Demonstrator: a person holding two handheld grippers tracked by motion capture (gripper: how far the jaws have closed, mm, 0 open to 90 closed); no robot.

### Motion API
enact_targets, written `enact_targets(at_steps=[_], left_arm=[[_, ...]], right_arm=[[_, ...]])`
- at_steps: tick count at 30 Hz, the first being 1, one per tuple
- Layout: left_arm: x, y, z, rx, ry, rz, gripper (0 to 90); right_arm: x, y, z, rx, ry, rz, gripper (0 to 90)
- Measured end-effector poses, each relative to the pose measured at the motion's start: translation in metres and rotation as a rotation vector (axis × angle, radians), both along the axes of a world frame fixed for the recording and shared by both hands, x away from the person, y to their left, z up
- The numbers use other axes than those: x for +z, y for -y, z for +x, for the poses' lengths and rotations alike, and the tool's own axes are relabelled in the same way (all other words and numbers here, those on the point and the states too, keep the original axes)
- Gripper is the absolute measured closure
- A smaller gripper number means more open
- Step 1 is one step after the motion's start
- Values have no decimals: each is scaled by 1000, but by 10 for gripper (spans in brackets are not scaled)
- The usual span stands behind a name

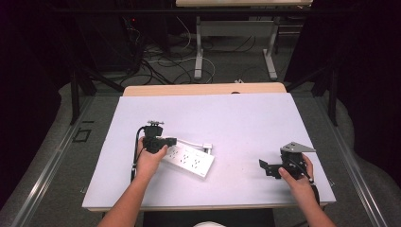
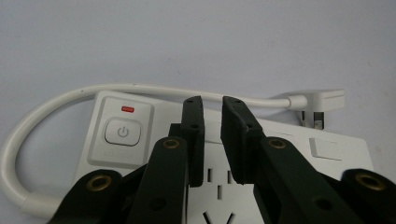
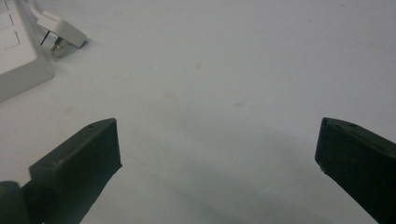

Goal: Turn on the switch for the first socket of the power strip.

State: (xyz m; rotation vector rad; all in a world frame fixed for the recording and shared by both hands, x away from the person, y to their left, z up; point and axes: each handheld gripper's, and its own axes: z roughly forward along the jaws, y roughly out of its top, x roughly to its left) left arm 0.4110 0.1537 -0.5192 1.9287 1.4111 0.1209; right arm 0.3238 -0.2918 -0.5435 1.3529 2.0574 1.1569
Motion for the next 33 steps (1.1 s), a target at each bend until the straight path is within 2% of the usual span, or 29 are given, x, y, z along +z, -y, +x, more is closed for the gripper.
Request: enact_targets(at_steps=[1,2,3,4,7,11,14,25,27,29,33], left_arm=[[-1,1,0,1,4,4,800],[0,1,1,-4,-8,6,804],[-2,2,1,6,4,4,804],[-1,1,2,-4,-10,9,816],[-3,3,2,6,-2,12,826],[-4,3,4,-12,-21,22,844],[-6,4,4,4,-6,21,847],[-8,7,5,8,-7,34,868],[-8,7,5,8,-12,43,871],[-8,6,5,-1,-20,36,871],[-8,7,4,11,-11,46,876]], right_arm=[[0,0,0,-2,-1,0,0],[0,0,0,-2,-1,-1,0],[0,0,0,-2,-1,-1,0],[0,1,0,2,0,-4,0],[0,1,0,2,0,-6,0],[0,1,0,-1,-1,-6,0],[0,1,0,-3,-2,-8,0],[0,1,0,3,-2,-5,0],[0,1,0,2,-1,-8,0],[0,1,0,1,-2,-5,0],[0,1,0,2,-2,-6,0]])
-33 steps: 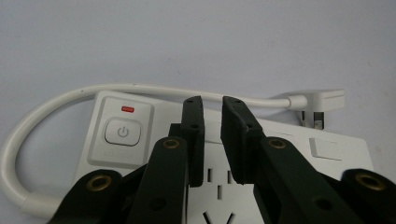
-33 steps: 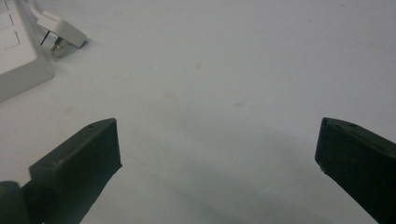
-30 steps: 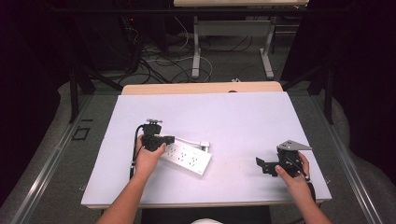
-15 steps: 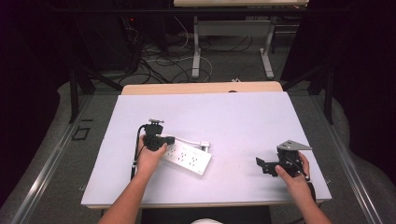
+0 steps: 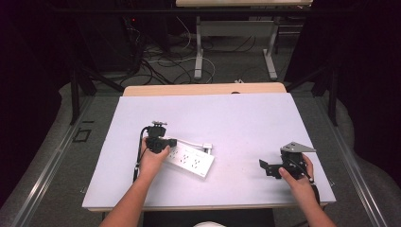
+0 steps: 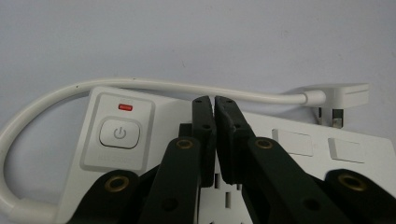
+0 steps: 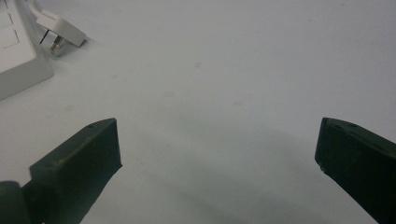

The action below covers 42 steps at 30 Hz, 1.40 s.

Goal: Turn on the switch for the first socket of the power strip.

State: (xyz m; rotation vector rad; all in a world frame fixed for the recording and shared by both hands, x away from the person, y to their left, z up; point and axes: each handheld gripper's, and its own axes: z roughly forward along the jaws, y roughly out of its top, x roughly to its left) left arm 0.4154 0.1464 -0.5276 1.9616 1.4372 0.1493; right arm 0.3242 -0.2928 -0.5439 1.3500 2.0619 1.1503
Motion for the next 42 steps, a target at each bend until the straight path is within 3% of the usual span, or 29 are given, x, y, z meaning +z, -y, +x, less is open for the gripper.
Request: enact_targets(at_steps=[42], left_arm=[[-3,1,-2,-1,31,27,900]], right_arm=[[0,0,0,2,0,4,0]])
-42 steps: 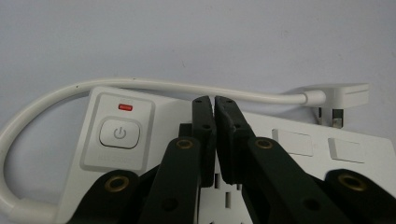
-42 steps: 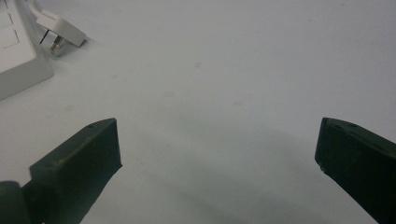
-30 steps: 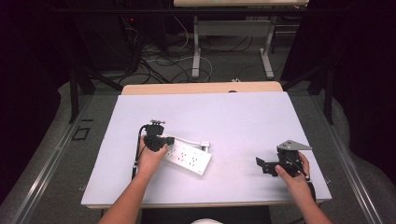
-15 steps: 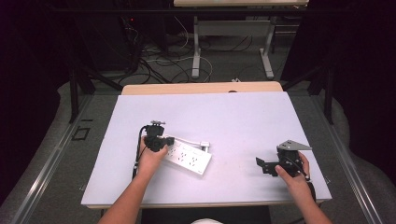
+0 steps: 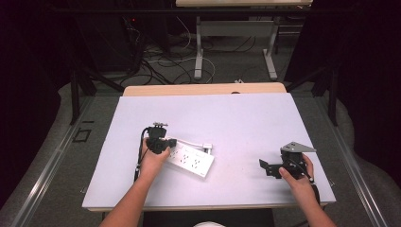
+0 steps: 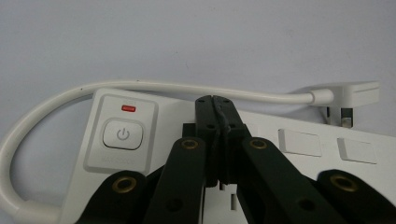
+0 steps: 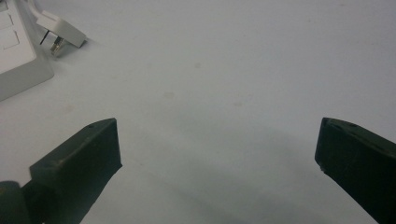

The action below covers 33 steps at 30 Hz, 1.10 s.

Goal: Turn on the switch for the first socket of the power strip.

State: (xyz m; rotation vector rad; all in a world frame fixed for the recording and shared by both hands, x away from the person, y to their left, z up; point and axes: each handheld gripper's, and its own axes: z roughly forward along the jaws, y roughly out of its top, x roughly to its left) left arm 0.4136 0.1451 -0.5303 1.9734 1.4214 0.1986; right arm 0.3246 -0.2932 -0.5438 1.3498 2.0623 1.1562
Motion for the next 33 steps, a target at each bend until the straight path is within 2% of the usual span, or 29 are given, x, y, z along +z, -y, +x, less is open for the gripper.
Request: enact_targets(at_steps=[4,8,13,17,24,33], left_arm=[[0,1,0,2,-1,-3,900],[0,2,-1,-2,18,25,900],[0,3,-1,0,31,34,889],[0,4,-1,-8,44,44,857],[1,7,-3,-42,78,90,789],[5,8,-6,-32,132,85,686]], right_arm=[[0,0,0,-1,0,-2,0],[0,0,0,-5,5,0,0],[0,1,0,3,0,-2,0],[0,0,0,-2,-3,1,0],[0,0,0,-1,-5,1,0],[0,0,0,-1,-5,3,0]])
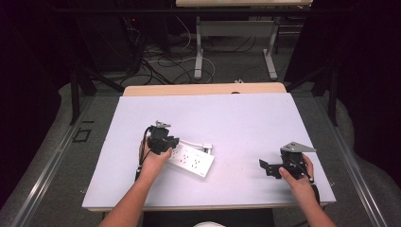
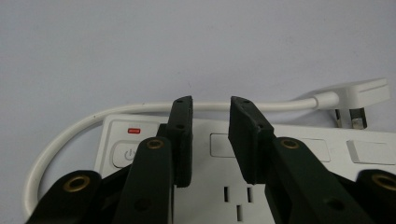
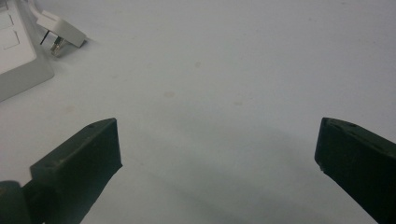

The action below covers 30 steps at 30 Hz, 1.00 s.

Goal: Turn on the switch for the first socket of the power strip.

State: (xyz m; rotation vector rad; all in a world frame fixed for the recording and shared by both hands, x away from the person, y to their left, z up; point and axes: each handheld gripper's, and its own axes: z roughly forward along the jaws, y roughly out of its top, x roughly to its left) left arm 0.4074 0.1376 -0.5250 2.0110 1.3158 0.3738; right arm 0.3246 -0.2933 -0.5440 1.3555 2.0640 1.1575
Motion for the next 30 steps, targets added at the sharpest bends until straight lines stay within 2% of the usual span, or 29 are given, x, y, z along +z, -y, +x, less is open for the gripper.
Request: enact_targets(at_steps=[13,16,23,25,29,30], left_arm=[[9,1,-5,-15,47,7,559],[11,1,-5,-32,60,20,520],[15,2,-8,-33,68,-9,416],[17,1,-8,-52,74,0,394],[20,1,-9,-59,86,-8,362],[21,0,-10,-66,87,2,355]], right_arm=[[0,0,0,0,3,0,0],[0,0,0,1,4,-2,0],[1,0,0,-1,4,-2,0],[1,0,-1,-1,4,-2,0],[1,0,-1,0,4,-2,0],[1,0,-1,-1,4,-2,0]])
